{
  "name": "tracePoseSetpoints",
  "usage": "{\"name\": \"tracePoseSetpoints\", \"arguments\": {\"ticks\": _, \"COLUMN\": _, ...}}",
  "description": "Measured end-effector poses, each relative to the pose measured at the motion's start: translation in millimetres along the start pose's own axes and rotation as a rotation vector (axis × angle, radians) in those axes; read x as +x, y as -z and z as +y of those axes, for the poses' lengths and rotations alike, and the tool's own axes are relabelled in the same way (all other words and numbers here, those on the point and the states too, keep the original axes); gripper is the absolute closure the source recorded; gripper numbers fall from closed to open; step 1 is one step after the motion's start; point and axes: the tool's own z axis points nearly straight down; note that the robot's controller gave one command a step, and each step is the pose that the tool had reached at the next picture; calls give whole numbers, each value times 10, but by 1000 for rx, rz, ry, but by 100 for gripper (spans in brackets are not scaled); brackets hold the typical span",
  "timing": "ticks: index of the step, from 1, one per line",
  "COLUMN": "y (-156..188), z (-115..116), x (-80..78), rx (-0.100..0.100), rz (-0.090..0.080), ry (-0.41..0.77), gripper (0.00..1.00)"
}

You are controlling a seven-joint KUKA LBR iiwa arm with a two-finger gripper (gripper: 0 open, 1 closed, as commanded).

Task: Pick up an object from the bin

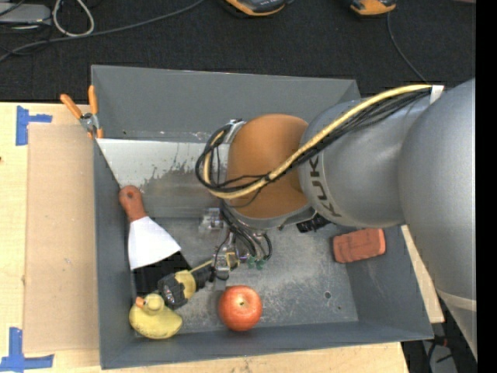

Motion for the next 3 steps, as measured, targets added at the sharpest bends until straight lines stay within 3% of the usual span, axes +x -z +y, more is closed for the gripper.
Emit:
{"name": "tracePoseSetpoints", "arguments": {"ticks": 1, "y": 0, "z": 0, "x": 0, "rx": 0, "rz": 0, "ry": 0, "gripper": 0}}
{"name": "tracePoseSetpoints", "arguments": {"ticks": 2, "y": -691, "z": 149, "x": 279, "rx": -1, "rz": 0, "ry": -32, "gripper": 0}}
{"name": "tracePoseSetpoints", "arguments": {"ticks": 3, "y": -594, "z": 674, "x": -9, "rx": 0, "rz": -7, "ry": -56, "gripper": 0}}
